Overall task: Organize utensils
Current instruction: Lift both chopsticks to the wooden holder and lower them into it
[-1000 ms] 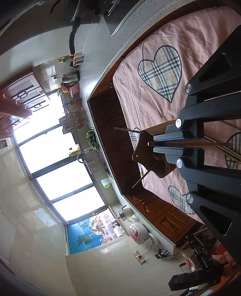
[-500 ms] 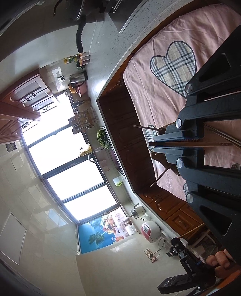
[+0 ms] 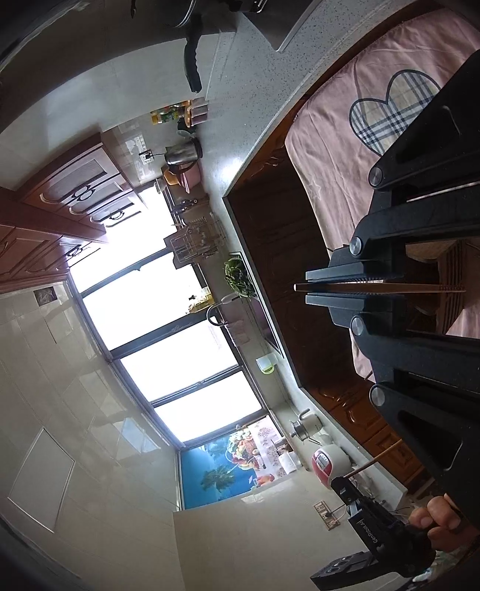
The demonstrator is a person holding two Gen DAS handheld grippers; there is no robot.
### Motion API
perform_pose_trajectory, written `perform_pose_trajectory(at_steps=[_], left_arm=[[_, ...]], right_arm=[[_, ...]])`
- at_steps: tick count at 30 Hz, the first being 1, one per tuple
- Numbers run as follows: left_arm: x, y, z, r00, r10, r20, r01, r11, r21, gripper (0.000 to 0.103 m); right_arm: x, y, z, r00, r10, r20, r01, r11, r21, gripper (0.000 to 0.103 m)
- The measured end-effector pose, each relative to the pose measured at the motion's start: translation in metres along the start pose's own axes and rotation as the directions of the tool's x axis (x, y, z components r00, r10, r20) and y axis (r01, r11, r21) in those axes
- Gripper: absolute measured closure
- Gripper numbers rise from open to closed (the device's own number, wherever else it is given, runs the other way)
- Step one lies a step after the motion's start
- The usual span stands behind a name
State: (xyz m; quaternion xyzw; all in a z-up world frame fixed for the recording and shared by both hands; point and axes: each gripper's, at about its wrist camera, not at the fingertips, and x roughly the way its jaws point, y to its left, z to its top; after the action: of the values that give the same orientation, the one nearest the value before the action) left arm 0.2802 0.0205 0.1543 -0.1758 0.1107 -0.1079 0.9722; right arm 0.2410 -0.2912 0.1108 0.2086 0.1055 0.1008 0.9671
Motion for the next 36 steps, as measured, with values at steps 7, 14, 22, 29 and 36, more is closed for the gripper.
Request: perform_pose_trajectory(at_steps=[7,14,22,29,36], left_arm=[[0.043,0.006,0.005,0.999,0.035,0.034,-0.033,0.998,-0.046,0.099],[0.081,0.007,-0.017,0.993,0.107,0.038,-0.107,0.994,-0.018,0.099],[0.107,0.007,-0.063,0.993,0.118,-0.017,-0.118,0.993,-0.008,0.099],[0.115,0.004,-0.089,0.989,0.143,-0.033,-0.141,0.989,0.034,0.098],[0.110,0.002,-0.086,0.989,0.140,-0.042,-0.137,0.988,0.070,0.098]], right_arm=[[0.028,-0.010,0.006,0.999,-0.023,0.028,0.023,1.000,0.006,0.099],[0.052,-0.022,-0.006,0.999,-0.041,0.026,0.040,0.999,0.017,0.099],[0.082,-0.028,-0.043,0.997,-0.070,-0.035,0.070,0.998,0.001,0.099],[0.094,-0.036,-0.066,0.995,-0.060,-0.081,0.063,0.997,0.034,0.098],[0.092,-0.030,-0.067,0.994,-0.063,-0.094,0.066,0.997,0.030,0.098]])
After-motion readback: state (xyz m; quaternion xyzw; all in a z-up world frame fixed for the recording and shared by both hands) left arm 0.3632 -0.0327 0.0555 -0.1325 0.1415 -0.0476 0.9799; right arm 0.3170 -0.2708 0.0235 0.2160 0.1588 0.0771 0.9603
